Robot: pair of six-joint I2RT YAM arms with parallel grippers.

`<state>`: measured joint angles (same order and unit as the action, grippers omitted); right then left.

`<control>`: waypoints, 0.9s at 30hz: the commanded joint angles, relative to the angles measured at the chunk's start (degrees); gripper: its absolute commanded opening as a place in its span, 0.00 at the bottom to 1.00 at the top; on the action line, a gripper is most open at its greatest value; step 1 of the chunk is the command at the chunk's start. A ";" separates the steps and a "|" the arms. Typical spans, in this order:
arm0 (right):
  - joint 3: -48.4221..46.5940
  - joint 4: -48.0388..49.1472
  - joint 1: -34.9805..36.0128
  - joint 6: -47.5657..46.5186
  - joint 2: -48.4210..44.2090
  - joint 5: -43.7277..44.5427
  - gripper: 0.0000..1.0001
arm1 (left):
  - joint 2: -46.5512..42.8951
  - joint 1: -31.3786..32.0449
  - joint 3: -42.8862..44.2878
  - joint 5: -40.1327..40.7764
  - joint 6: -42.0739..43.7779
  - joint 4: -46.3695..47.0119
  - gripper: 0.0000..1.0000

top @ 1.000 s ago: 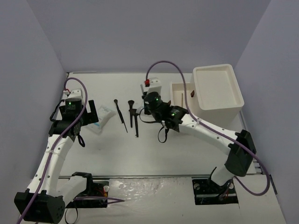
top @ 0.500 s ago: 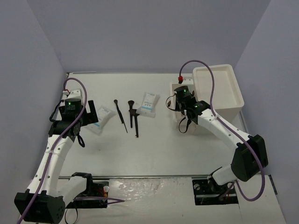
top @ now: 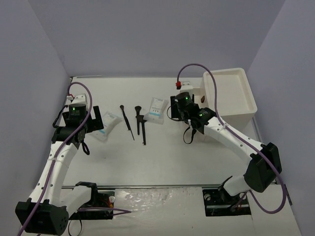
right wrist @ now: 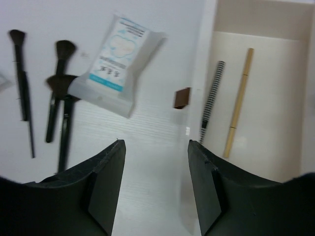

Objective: Organize the makeup

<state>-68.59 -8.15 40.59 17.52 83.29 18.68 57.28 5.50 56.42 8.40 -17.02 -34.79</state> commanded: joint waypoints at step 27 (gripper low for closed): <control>-8.91 17.90 16.58 9.93 33.18 -4.18 0.29 | -0.51 -0.40 0.97 0.30 -0.30 2.35 0.97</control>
<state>-74.73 6.44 57.72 26.78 115.82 13.83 57.32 5.50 56.42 8.40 -17.02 -34.81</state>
